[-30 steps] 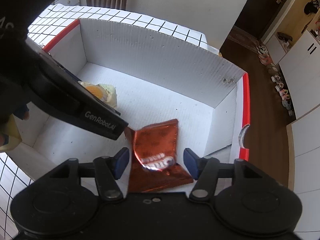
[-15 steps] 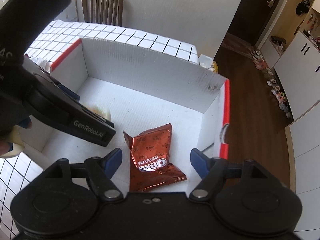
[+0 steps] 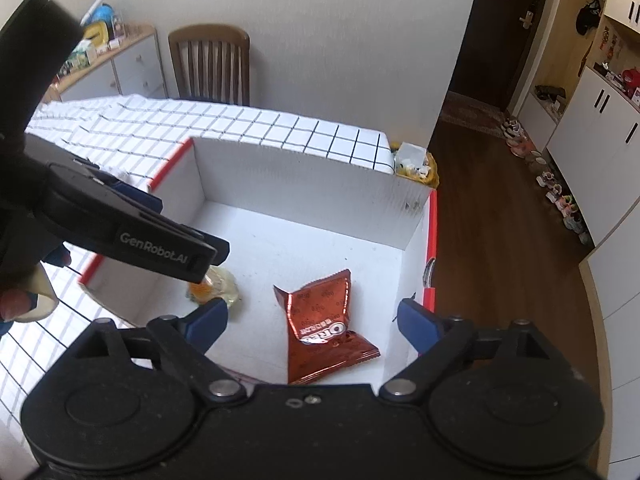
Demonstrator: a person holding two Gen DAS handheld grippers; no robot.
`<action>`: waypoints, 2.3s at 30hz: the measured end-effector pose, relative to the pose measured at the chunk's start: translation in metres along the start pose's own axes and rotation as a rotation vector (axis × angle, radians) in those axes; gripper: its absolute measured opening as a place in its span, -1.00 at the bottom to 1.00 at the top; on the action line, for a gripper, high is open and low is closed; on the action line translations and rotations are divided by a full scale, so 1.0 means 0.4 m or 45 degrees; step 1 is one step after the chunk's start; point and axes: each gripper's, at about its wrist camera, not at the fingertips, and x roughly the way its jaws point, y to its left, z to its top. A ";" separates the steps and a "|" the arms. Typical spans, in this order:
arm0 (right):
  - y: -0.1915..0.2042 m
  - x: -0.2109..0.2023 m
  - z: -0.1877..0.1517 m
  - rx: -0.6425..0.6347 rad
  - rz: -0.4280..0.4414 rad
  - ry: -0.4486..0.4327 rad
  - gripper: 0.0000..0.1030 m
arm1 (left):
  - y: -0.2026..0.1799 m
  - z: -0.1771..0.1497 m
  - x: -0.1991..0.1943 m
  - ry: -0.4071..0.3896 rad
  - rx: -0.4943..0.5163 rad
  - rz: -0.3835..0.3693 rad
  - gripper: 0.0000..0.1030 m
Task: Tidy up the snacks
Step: 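Open the right tool dropping the Oreo packet while the left tool releases the pastry, then withdraw both tools from the box back toward the remaining snacks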
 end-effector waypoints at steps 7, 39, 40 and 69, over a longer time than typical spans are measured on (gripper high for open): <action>0.010 -0.049 -0.002 0.033 0.028 -0.062 0.91 | 0.014 -0.023 -0.080 -0.094 -0.001 0.002 0.48; 0.179 -0.242 -0.016 0.061 0.190 -0.403 1.00 | 0.167 -0.240 -0.398 -0.461 -0.072 -0.016 0.64; 0.190 -0.245 -0.016 0.059 0.191 -0.407 1.00 | 0.177 -0.248 -0.404 -0.466 -0.076 -0.016 0.65; 0.615 -0.124 0.027 0.014 0.288 -0.291 0.99 | 0.624 -0.517 -0.467 -0.440 -0.304 0.159 0.65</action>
